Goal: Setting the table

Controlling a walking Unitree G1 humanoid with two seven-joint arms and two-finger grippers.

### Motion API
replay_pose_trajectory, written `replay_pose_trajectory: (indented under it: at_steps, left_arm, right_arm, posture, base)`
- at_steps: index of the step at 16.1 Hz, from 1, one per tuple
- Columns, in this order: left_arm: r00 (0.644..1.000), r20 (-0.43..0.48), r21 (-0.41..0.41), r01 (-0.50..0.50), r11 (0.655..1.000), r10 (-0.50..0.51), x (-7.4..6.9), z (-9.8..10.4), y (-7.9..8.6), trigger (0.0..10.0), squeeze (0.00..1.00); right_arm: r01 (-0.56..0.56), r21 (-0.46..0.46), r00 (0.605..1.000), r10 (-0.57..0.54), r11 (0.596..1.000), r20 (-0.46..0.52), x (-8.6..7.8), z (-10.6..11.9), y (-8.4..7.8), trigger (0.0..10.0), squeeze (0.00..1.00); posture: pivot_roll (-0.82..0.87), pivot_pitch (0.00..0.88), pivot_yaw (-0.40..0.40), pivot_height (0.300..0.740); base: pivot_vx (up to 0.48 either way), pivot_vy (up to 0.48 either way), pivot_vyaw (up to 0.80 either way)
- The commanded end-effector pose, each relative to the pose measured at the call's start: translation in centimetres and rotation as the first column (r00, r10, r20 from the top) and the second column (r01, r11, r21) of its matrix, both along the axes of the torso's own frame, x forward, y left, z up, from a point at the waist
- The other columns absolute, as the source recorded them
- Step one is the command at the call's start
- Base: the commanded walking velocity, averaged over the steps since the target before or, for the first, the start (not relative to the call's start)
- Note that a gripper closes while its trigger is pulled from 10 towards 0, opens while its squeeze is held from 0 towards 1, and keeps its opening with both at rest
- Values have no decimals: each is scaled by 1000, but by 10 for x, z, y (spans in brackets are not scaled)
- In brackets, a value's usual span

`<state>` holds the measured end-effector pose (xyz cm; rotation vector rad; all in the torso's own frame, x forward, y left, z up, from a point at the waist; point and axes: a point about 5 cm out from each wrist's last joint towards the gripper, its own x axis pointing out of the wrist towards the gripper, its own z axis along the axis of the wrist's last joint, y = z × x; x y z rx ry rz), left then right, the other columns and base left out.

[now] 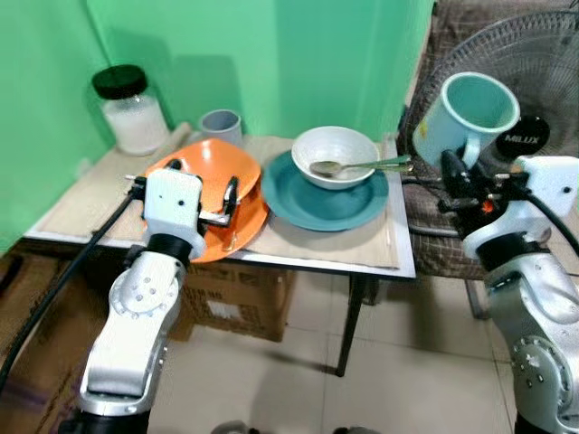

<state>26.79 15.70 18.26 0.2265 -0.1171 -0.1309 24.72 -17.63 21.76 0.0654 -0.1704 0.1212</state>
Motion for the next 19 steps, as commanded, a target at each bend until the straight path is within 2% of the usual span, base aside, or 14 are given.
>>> replay_pose_trajectory:
  at_steps: [1,2,5,8,11,13,19]
  left_arm:
    - [994,-31,28,107,994,-106,0,0,-6,10000,0]
    - [987,-76,16,145,989,-143,-2,-5,-6,10000,0]
    - [984,-86,20,160,987,-158,-3,-6,-7,10000,0]
    - [994,-25,36,111,993,-110,1,-1,-1,10000,0]
    - [993,-32,15,112,994,-111,1,0,2,10000,0]
    - [991,-49,8,126,992,-125,0,-5,0,10000,0]
    - [989,-68,-2,129,992,-129,-1,-9,-2,10000,0]
  right_arm:
    - [58,-6,998,-58,998,-5,-3,0,-5,10000,0]
    - [72,-10,997,-73,997,-19,-5,-3,-9,10000,0]
    - [77,-49,996,-79,996,-29,-5,-6,-10,10000,0]
    - [88,-84,995,-92,993,-46,-2,-9,-10,10000,0]
    - [138,-102,982,-149,985,-119,-2,-22,-14,10000,0]
    - [130,-132,981,-147,983,-127,-2,-25,-13,10000,0]
    - [141,-132,974,-161,981,-159,0,-30,-13,10000,0]
  posture:
    - [18,0,45,740]
    - [20,0,48,740]
    - [23,0,44,740]
    - [25,0,46,740]
    - [25,0,45,740]
    - [23,0,42,740]
    - [18,0,49,740]
  base:
    - [0,0,-800]
    - [0,0,-800]
    - [0,0,-800]
    - [0,0,-800]
    - [0,0,-800]
    - [0,0,-800]
    - [0,0,-800]
